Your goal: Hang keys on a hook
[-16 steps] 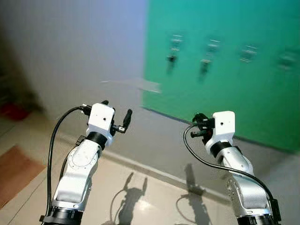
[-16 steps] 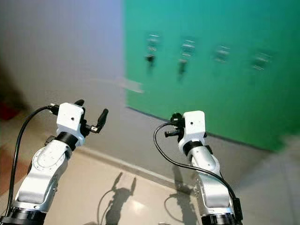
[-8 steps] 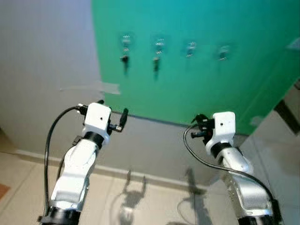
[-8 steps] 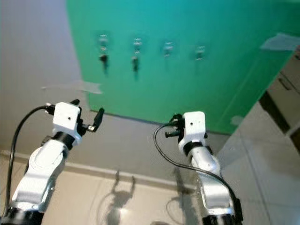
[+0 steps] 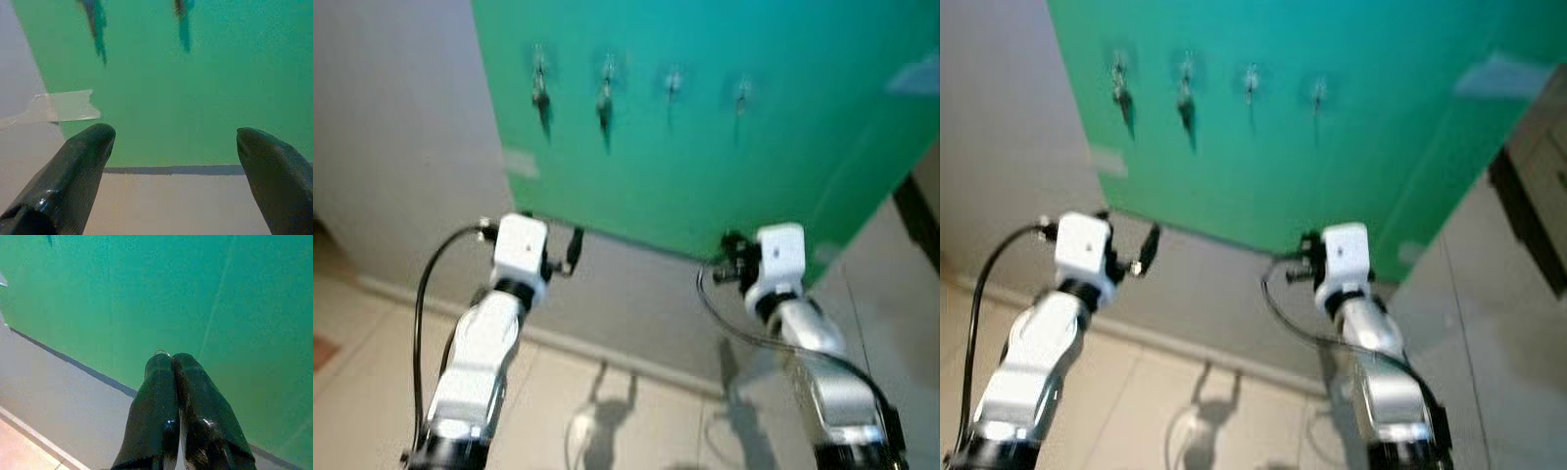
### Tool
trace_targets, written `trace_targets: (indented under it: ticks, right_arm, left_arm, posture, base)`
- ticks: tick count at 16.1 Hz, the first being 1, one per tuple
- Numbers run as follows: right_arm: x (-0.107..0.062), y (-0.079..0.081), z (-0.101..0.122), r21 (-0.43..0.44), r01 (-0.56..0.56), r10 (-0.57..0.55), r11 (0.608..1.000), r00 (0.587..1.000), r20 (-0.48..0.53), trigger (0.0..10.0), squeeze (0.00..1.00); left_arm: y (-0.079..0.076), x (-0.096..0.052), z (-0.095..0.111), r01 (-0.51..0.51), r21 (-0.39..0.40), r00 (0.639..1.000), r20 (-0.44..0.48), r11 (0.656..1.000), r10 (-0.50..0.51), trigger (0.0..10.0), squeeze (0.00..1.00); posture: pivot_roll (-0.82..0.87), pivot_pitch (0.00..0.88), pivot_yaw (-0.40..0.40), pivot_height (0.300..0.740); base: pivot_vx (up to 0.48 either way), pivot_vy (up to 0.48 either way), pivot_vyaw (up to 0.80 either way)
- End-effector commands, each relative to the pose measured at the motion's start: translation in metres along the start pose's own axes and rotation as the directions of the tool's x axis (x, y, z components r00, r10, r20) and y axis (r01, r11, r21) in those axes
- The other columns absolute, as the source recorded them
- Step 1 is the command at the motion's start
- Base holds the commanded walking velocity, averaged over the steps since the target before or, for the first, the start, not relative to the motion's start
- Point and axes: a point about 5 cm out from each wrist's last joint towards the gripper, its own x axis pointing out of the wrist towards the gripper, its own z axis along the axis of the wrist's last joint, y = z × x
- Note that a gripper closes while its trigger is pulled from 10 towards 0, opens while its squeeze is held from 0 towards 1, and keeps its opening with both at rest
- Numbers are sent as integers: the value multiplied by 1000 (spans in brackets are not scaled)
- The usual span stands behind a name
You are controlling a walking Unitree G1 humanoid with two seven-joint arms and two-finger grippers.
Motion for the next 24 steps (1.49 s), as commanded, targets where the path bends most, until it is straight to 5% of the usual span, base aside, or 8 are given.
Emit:
trace_targets:
  ticks: [1, 7, 18, 24]
  right_arm:
    - [1, 2, 3, 8, -18, 18, 1000, 1000, 6, 10000, 0]
    - [5, 9, 11, -3, -94, 94, 996, 995, 34, 10000, 0]
    - [-1, 4, 28, 73, -81, 70, 994, 987, 143, 10000, 0]
    - [-11, 6, 37, 100, -177, 152, 979, 964, 217, 10000, 0]
  left_arm:
    - [3, 0, 6, -1, 12, 999, 32, 1000, 0, 10000, 0]
    - [3, -3, 9, 29, 14, 998, 52, 999, -30, 10000, 0]
    - [-4, -4, 6, 95, 33, 995, 35, 995, -96, 10000, 0]
    - [-19, -9, 10, 234, 16, 969, 73, 972, -234, 10000, 0]
  posture:
    - [-86, 0, -60, 740]
    - [-79, 0, -62, 740]
    - [-82, 0, -42, 740]
    - [-88, 0, -33, 740]
  base:
    - [0, 0, 0]
    - [139, 0, 133]
    - [305, 0, 145]
    - [0, 0, 0]
